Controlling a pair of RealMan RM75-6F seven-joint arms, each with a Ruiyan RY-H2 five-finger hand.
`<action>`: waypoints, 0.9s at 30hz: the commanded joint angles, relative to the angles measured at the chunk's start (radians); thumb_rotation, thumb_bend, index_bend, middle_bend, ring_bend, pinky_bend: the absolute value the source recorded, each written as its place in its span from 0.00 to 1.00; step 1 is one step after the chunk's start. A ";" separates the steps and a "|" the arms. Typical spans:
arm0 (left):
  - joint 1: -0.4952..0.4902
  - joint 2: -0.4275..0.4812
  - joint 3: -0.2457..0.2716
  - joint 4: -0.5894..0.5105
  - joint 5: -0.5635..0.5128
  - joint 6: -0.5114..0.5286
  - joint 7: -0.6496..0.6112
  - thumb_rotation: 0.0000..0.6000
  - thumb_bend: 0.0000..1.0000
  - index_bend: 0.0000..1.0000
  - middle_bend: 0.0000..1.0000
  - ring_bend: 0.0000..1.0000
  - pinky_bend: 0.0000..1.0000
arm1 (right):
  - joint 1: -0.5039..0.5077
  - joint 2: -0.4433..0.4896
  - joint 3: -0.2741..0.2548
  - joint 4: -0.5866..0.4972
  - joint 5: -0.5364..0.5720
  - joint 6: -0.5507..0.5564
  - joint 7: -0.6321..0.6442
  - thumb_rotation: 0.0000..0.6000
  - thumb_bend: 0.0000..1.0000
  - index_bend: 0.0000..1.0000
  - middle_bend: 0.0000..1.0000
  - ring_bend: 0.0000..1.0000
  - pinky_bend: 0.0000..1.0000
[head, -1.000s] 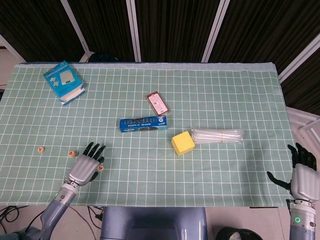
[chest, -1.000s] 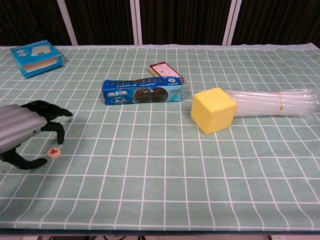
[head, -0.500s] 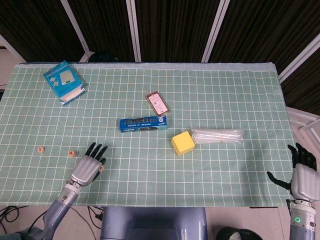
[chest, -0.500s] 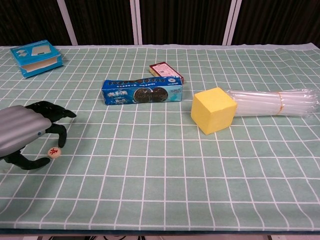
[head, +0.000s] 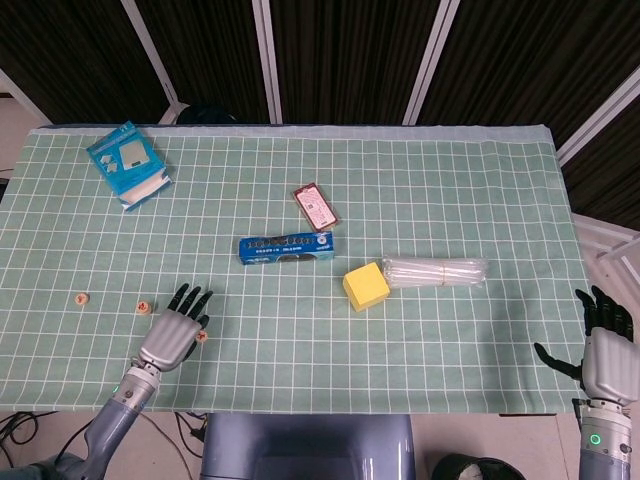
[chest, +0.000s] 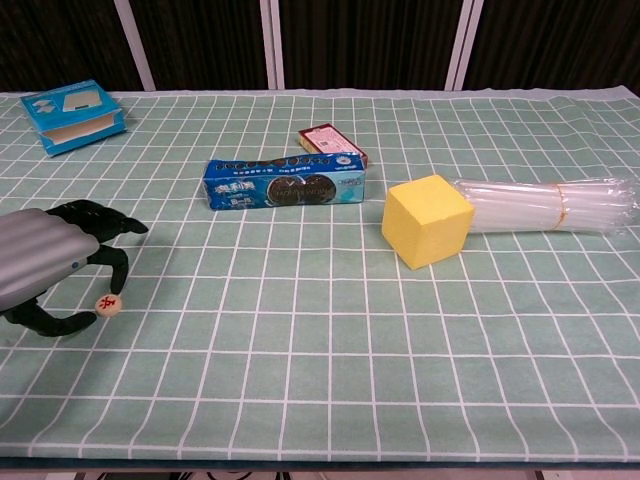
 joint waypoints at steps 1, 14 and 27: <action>-0.001 -0.002 0.000 0.001 -0.001 -0.002 0.003 1.00 0.31 0.46 0.07 0.00 0.00 | 0.000 0.000 0.000 0.000 0.001 0.000 0.000 1.00 0.27 0.12 0.05 0.01 0.00; -0.002 -0.009 0.002 0.002 -0.002 -0.002 0.014 1.00 0.32 0.46 0.07 0.00 0.00 | 0.000 0.001 0.000 -0.002 0.002 0.000 -0.001 1.00 0.27 0.12 0.05 0.01 0.00; -0.006 -0.014 0.002 0.003 -0.003 -0.009 0.017 1.00 0.34 0.49 0.07 0.00 0.00 | 0.001 0.000 0.001 -0.002 0.004 0.000 0.000 1.00 0.27 0.12 0.05 0.01 0.00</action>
